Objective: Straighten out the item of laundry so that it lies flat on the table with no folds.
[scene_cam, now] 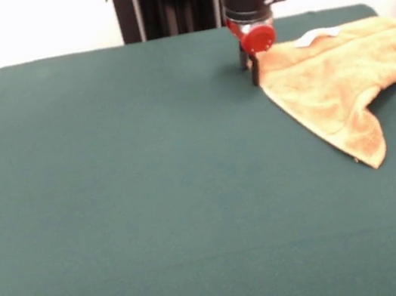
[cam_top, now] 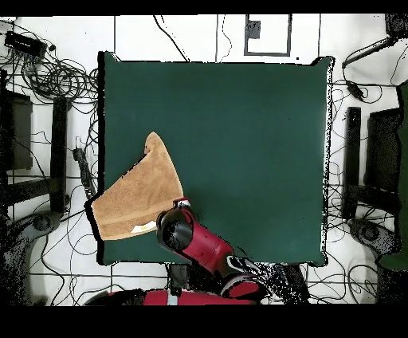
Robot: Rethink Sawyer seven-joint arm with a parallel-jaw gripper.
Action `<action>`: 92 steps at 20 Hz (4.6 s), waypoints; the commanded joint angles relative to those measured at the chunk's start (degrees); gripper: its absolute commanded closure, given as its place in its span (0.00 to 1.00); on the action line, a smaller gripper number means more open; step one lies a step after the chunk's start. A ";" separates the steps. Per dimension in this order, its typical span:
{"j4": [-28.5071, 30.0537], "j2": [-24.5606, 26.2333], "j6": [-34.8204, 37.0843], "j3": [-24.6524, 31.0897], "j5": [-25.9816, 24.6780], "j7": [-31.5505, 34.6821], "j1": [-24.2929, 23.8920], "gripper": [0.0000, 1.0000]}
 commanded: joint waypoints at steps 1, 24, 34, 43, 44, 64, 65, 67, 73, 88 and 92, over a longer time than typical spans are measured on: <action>4.27 1.82 2.08 10.50 5.11 18.21 2.41 0.00; -2.90 -17.95 34.15 -14.65 -0.51 12.25 15.15 0.00; 1.72 -13.97 23.57 -6.58 9.47 16.49 14.87 0.00; 5.29 -8.00 12.39 4.75 10.61 14.41 7.29 0.00; 5.18 -6.77 11.39 5.48 10.14 14.52 6.77 0.00; -8.23 17.67 -7.70 9.58 4.32 14.15 2.90 0.00; -8.50 17.60 -7.15 8.83 5.05 13.90 3.76 0.00; -8.52 17.11 -6.68 7.88 5.72 13.47 4.98 0.00; -8.59 16.38 -4.72 6.07 7.58 13.26 7.20 1.00; -6.39 11.98 0.95 4.09 5.41 10.03 6.29 1.00; -3.60 6.59 6.94 -0.55 0.69 2.98 3.05 1.00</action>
